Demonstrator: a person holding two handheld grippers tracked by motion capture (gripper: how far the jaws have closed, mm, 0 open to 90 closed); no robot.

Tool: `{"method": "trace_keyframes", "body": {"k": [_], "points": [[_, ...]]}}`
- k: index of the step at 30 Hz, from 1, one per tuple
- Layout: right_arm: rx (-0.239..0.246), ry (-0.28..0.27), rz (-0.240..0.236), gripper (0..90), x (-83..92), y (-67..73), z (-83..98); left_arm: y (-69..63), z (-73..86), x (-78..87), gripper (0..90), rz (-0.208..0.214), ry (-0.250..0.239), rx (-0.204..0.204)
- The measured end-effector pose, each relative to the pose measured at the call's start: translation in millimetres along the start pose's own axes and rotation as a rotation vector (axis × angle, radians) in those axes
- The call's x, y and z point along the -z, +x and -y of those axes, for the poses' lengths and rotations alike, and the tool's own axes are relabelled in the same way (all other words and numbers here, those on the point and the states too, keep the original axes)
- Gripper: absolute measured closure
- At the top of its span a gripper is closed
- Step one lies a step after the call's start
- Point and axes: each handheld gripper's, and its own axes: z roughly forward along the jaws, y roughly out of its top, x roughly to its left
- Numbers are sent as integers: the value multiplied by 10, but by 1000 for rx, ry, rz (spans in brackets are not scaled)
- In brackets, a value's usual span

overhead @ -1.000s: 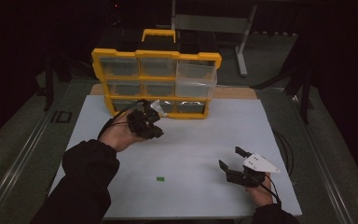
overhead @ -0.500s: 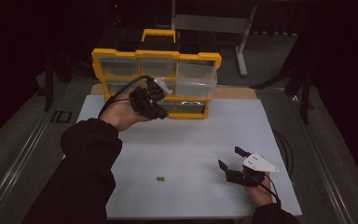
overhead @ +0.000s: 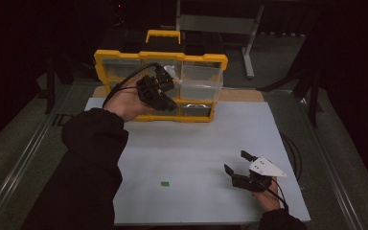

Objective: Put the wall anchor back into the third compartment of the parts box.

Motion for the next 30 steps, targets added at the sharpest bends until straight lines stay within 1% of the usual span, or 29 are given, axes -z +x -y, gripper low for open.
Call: {"method": "trace_keyframes", "body": {"k": [5,8,11,14,17,19,24,27,28,29,30], "points": [[-1,-2,-1,189,-3,4,-1,42,-61,57,843,5,0,4],[-6,1,-3,189,-4,10,-1,69,-115,80,843,-2,-6,15],[-5,2,-4,189,-5,12,0,80,-145,88,844,-5,-5,17],[-7,2,-5,189,-9,3,5,102,-204,107,844,-8,-19,27],[-5,3,-6,189,-11,0,7,95,-237,107,844,-14,-21,27],[-7,4,-10,189,-18,3,12,99,-286,116,844,-10,-37,30],[-9,5,-14,189,-23,-2,21,152,-364,131,844,-15,-19,33],[-12,10,-21,189,-37,-6,29,178,-393,149,845,-13,-24,38],[-10,14,-24,189,-43,-3,31,203,-419,154,845,-18,-22,44],[-10,14,-24,189,-43,-3,31,203,-419,154,845,-18,-22,44],[-5,17,-26,189,-50,0,34,236,-445,157,844,-20,-15,40]]}}
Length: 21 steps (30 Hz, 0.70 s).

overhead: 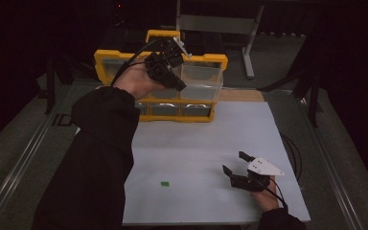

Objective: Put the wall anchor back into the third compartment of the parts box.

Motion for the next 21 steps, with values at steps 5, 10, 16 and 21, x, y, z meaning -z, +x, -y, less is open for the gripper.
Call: {"method": "trace_keyframes", "body": {"k": [5,10,16,21], "points": [[-10,-5,2,189,8,-11,2,64,-60,-20,844,4,2,-2],[-24,3,-1,189,1,-19,18,129,-140,-55,842,2,-15,26],[-13,6,-9,189,-9,-4,17,170,-208,-103,846,-39,-39,58],[-6,7,-14,189,-17,15,19,233,-261,-133,845,-63,-69,119]]}}
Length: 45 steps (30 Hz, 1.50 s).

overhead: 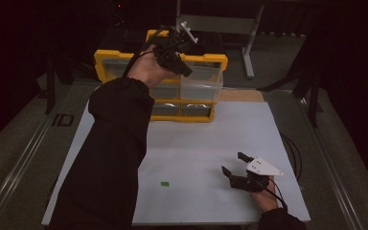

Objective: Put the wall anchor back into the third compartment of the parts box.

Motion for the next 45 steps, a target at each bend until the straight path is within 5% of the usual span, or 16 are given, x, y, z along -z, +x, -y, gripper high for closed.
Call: {"method": "trace_keyframes", "body": {"k": [9,10,11,13,19,28,45], "points": [[6,5,-5,189,-6,9,-1,-18,-41,-76,837,-41,-29,47],[7,6,-5,190,-6,9,-1,0,-42,-80,756,-49,-41,93],[7,5,-4,189,-5,9,-1,0,-42,-80,586,-49,-41,93],[6,3,-3,189,-4,7,-2,14,-11,-75,413,-81,-74,137],[6,3,-1,190,-6,8,-4,-29,75,-108,173,-105,-55,117],[4,-11,0,189,12,7,-13,-88,271,-83,96,-96,-71,105],[-5,-64,10,189,66,-2,-46,-158,851,78,103,-130,-92,93]]}}
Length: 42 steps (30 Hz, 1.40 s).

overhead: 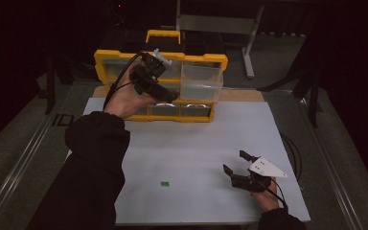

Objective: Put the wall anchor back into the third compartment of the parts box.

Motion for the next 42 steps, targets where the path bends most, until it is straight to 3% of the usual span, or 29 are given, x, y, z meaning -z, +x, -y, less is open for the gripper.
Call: {"method": "trace_keyframes", "body": {"k": [7,12,17,31,42], "points": [[3,-28,-10,189,34,-10,-20,-62,177,51,103,0,-10,-19],[-34,-77,-15,156,90,-47,-38,-155,316,48,103,12,-11,-44],[-35,-98,-22,133,109,-46,-46,-225,431,7,103,24,-11,-58],[-10,-105,-5,123,162,-59,-47,-372,966,-304,119,98,-2,-6],[4,-102,-3,126,166,-32,-45,-524,1231,-488,127,114,39,-26]]}}
